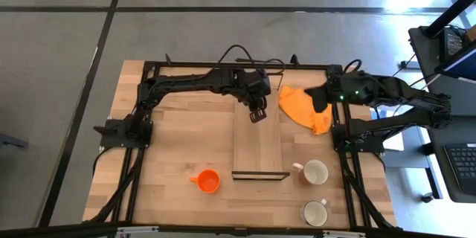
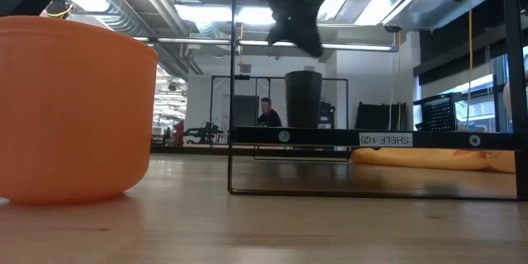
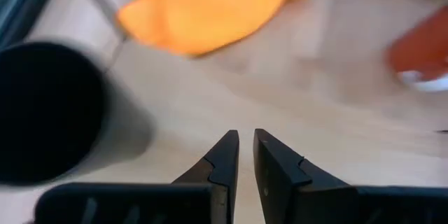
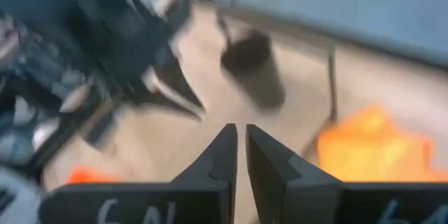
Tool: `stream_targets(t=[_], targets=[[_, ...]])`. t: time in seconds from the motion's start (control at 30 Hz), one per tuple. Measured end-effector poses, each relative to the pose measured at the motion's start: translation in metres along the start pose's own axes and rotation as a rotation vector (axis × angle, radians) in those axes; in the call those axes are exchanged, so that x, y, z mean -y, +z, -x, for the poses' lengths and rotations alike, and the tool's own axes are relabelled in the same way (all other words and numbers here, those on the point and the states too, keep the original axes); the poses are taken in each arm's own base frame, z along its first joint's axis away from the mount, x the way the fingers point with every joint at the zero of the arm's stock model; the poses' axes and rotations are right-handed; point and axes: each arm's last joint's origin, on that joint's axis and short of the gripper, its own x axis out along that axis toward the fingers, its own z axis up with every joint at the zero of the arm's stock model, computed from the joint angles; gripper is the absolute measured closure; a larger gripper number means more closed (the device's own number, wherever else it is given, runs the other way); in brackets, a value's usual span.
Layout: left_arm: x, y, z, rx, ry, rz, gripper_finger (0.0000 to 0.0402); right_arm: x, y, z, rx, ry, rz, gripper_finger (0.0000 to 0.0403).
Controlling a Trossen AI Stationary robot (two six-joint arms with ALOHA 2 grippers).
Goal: Stack small to large cups/mugs on shelf
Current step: Put the red pattern mug align with the black cup on the shelf
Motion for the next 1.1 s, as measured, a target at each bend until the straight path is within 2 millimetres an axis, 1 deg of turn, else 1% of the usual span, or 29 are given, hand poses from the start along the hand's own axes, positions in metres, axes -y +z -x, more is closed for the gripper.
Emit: stream_targets(t=[0.1,0.2,0.3,0.37,0.43,0.5,0.57,0.67,0.73,0.9,1.0,1.1], targets=[[0.010,-0.001,0.003,0.002,-0.059,-0.007,0.0363,0.007,-0.013,-0.002,-0.173,-0.059,-0.021,0.0370],[0.017,0.001,0.010,0.019,-0.115,-0.005,0.0363,0.009,-0.022,-0.003,-0.285,-0.106,-0.015,0.0370],[0.018,0.004,0.019,0.053,-0.139,-0.005,0.0363,0.007,-0.030,-0.004,-0.377,-0.113,-0.028,0.0370],[0.017,0.003,0.022,0.042,-0.137,-0.001,0.0363,0.006,-0.036,-0.003,-0.454,-0.118,-0.049,0.0370],[0.015,0.004,0.024,0.054,-0.135,0.002,0.0363,0.005,-0.043,-0.001,-0.537,-0.143,-0.073,0.0370],[0.013,0.003,0.031,0.045,-0.129,0.006,0.0363,0.003,-0.051,0.001,-0.610,-0.174,-0.089,0.0370],[0.012,0.006,0.037,0.075,-0.129,0.001,0.0363,0.000,-0.059,0.005,-0.666,-0.187,-0.100,0.0370],[0.010,0.005,0.039,0.068,-0.118,0.001,0.0363,-0.006,-0.069,0.010,-0.705,-0.199,-0.126,0.0370],[0.008,0.004,0.041,0.065,-0.115,-0.016,0.0363,-0.010,-0.077,0.013,-0.722,-0.237,-0.142,0.0370],[0.009,0.004,0.046,0.073,-0.136,-0.048,0.0363,-0.026,-0.103,0.017,-0.762,-0.310,-0.152,0.0370],[0.010,0.007,0.050,0.098,-0.166,-0.076,0.0363,-0.037,-0.120,0.016,-0.717,-0.338,-0.136,0.0370],[0.011,0.007,0.050,0.102,-0.199,-0.100,0.0363,-0.044,-0.135,0.015,-0.628,-0.382,-0.130,0.0370]])
